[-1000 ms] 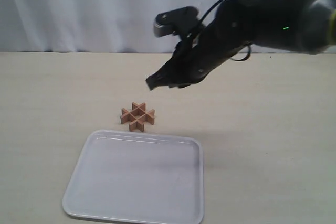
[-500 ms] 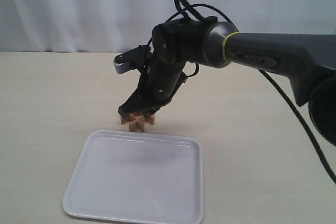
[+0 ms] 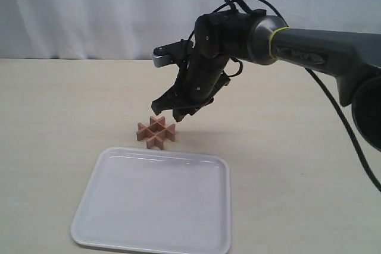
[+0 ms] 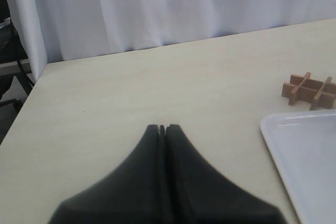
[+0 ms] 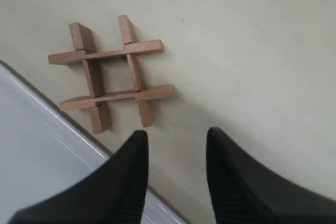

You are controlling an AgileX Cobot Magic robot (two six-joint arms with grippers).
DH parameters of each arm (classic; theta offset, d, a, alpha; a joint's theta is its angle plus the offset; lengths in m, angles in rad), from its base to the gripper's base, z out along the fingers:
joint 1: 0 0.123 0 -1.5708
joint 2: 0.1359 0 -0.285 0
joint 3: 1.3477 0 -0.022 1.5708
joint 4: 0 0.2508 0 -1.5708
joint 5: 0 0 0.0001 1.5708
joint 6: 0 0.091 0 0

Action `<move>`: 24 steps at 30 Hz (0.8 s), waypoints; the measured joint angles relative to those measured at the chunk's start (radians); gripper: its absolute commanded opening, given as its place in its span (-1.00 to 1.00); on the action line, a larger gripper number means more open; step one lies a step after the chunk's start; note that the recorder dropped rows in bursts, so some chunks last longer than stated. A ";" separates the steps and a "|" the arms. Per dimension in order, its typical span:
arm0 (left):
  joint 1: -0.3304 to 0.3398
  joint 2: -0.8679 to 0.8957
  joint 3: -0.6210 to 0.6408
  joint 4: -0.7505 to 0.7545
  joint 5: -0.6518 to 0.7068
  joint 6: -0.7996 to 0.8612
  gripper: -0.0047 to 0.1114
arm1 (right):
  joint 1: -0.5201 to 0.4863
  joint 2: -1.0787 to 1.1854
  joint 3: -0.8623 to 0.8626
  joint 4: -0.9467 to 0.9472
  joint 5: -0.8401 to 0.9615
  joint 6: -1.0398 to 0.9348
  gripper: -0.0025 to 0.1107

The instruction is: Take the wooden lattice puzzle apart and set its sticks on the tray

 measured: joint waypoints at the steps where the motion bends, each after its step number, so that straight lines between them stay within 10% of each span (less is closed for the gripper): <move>1: 0.000 0.000 0.000 0.000 0.000 0.000 -0.92 | 0.000 0.005 -0.007 0.005 0.008 -0.017 -0.32; 24: 0.000 0.000 0.000 0.000 0.000 0.000 -0.92 | -0.017 0.174 -0.193 0.030 0.072 0.142 -0.32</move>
